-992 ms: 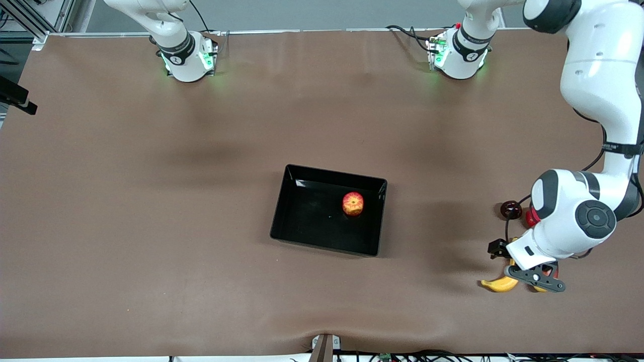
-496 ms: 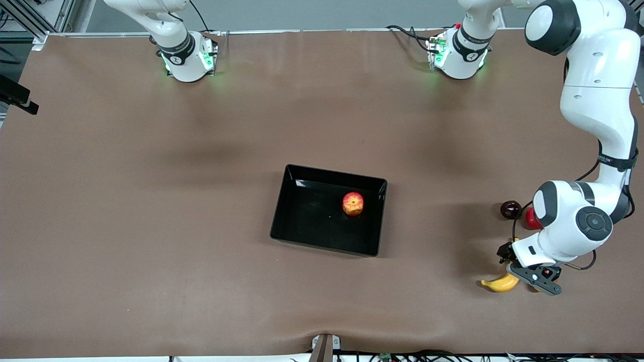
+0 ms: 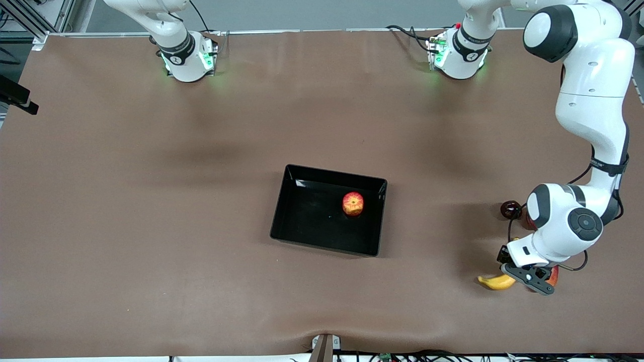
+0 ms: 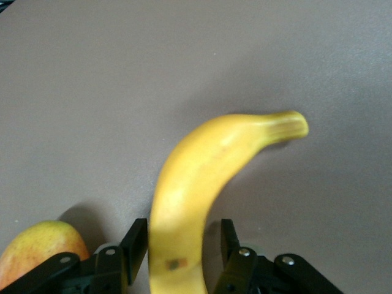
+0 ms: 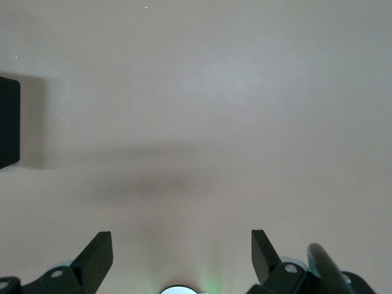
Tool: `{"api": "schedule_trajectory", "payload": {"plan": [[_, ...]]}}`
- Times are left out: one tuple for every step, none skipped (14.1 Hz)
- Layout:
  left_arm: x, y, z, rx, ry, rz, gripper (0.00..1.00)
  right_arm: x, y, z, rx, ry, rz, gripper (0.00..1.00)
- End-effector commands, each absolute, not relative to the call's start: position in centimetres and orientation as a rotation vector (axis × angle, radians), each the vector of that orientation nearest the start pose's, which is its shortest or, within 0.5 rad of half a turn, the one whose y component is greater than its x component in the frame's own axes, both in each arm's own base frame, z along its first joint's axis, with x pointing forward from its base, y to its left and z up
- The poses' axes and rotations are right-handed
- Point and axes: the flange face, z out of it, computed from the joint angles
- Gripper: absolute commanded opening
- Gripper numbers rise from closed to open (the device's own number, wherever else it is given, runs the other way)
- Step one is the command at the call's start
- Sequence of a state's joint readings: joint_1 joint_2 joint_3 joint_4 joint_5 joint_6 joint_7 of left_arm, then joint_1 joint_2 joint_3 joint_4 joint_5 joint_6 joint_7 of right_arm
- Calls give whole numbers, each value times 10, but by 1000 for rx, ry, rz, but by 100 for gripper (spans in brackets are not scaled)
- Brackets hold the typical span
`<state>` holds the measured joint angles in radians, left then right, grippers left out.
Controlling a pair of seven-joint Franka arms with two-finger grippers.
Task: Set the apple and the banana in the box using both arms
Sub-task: 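Lower the left gripper and close it on the banana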
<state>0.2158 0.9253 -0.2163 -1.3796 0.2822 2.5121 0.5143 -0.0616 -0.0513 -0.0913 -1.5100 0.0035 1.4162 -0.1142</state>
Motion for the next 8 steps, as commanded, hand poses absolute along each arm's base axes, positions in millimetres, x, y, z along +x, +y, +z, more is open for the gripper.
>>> {"api": "schedule_trajectory", "payload": {"plan": [[757,33,206,-2870,936,-363,1,508,-82,670,-3131,57,49,100],[757,29,215,-2882,931,-341,0,508,-82,670,-3130,57,52,100],[756,27,224,-2891,934,-318,0,508,-83,670,-3130,60,49,100],[757,22,238,-2899,931,-325,0,508,-83,670,-3130,60,52,100],[756,11,255,-2920,939,-320,0,508,-84,670,-3130,62,49,100],[753,-2,270,-2948,951,-288,0,508,-84,670,-3130,62,49,100],[750,-19,287,-2987,933,-262,0,508,-84,671,-3131,62,45,100],[744,-40,305,-3036,870,-214,0,508,-84,672,-3131,62,42,100]]}}
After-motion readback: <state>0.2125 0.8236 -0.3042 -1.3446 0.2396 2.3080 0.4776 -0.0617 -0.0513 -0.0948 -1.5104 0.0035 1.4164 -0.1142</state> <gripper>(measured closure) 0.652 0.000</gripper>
